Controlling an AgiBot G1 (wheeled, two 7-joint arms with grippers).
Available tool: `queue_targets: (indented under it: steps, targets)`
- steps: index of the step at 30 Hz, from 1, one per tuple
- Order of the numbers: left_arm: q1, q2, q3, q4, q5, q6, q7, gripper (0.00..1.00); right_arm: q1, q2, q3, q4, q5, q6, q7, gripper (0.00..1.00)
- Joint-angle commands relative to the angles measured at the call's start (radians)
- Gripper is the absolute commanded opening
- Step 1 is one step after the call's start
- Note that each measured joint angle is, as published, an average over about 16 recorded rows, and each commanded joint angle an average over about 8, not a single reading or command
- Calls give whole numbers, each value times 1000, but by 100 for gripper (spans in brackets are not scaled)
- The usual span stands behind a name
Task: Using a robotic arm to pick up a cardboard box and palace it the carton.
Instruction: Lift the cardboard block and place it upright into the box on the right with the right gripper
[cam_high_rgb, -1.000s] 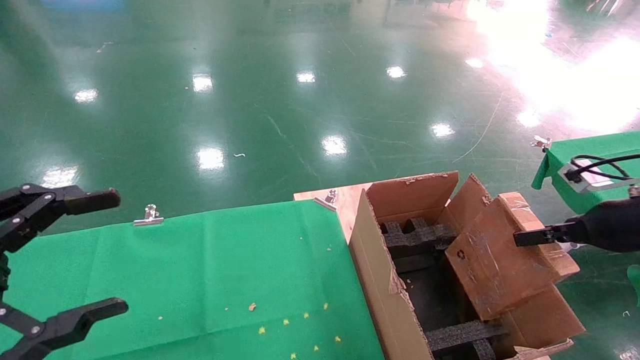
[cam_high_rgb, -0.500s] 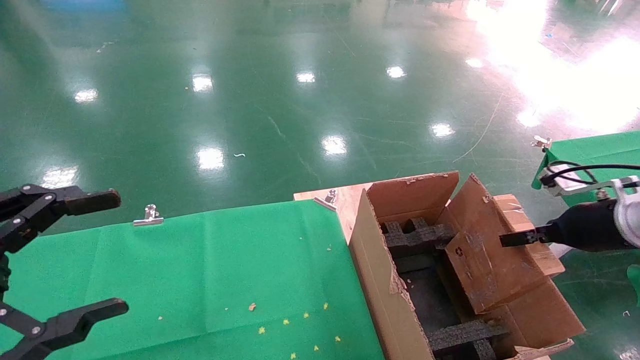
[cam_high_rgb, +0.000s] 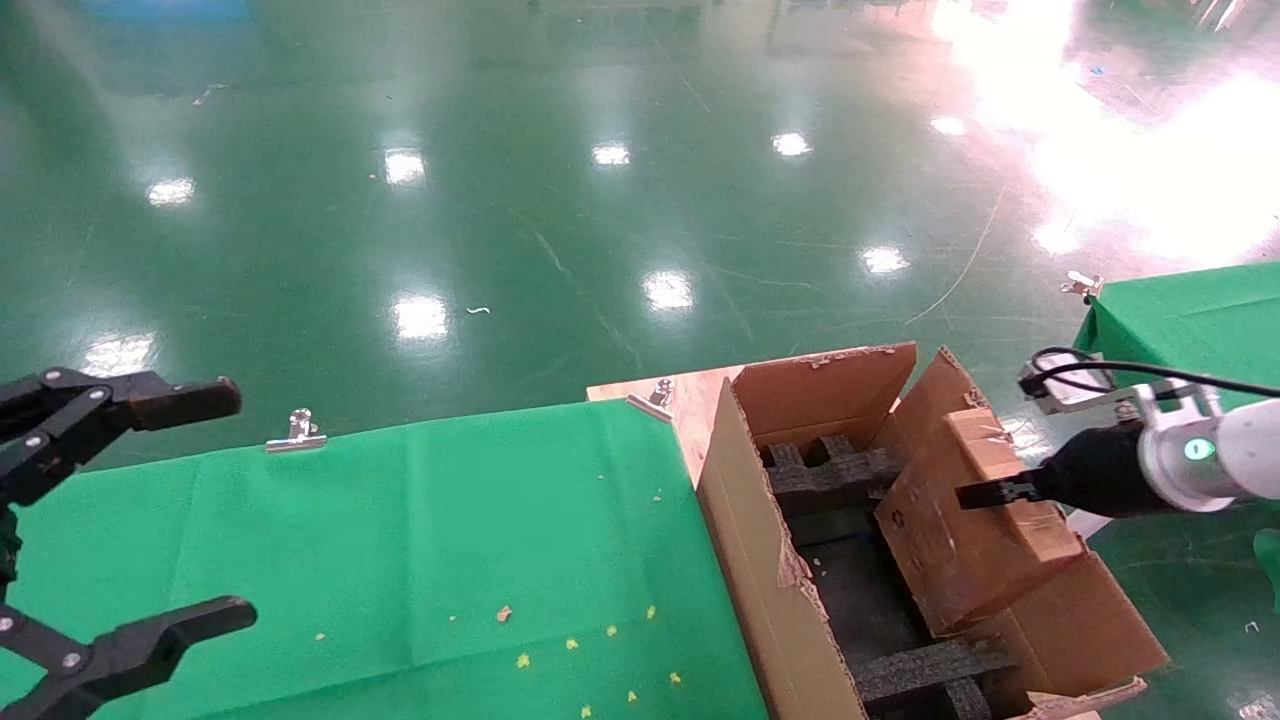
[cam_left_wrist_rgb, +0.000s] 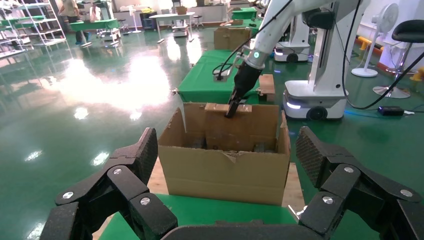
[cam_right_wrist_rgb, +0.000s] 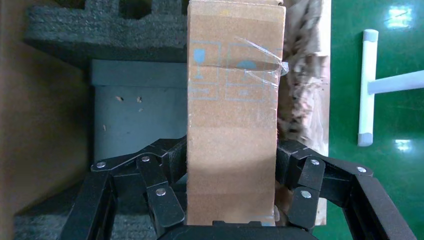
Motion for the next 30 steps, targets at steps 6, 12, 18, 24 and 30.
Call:
queue_targets:
  steps: [6, 12, 18, 24, 30]
  targets:
    - [0, 0, 0, 0, 0, 0, 0, 100, -48, -40, -8, -24, 9, 38, 18, 0]
    - [0, 0, 0, 0, 0, 0, 0, 100, -80, -65, -12, -50, 16, 55, 16, 0]
    - [0, 0, 0, 0, 0, 0, 0, 100, -114, -81, -14, -66, 29, 71, 8, 0]
    - [0, 0, 0, 0, 0, 0, 0, 100, -149, -95, -16, -82, 41, 81, -4, 0]
    - [0, 0, 0, 0, 0, 0, 0, 100, -176, -113, -14, -110, 55, 86, -20, 0]
